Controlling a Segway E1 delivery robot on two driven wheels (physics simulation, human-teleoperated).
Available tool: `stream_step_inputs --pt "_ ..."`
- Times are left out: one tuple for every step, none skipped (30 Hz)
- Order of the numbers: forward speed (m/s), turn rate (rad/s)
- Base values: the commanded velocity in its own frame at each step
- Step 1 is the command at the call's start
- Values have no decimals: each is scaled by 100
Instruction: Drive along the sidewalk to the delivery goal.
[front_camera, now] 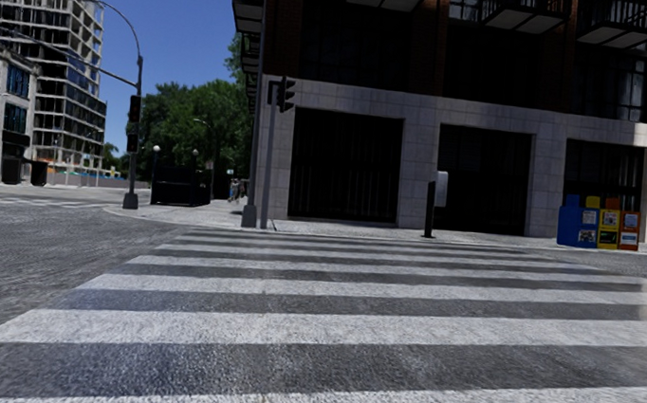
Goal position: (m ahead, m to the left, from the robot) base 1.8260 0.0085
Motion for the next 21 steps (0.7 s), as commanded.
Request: stream_step_inputs --pt "128 -50" --pt "128 -50" --pt "128 -50" --pt "128 -50" --pt "128 -50" --pt "128 -50" --pt "128 -50" --pt "128 -50" --pt "128 -50" --pt "128 -47" --pt "128 -45" --pt "128 -45" --pt "128 -45" --pt "128 -45" --pt "128 -45" --pt "128 -45" --pt "128 -45" --pt "128 -45" --pt "128 -43" --pt "128 -43" --pt "128 -25"
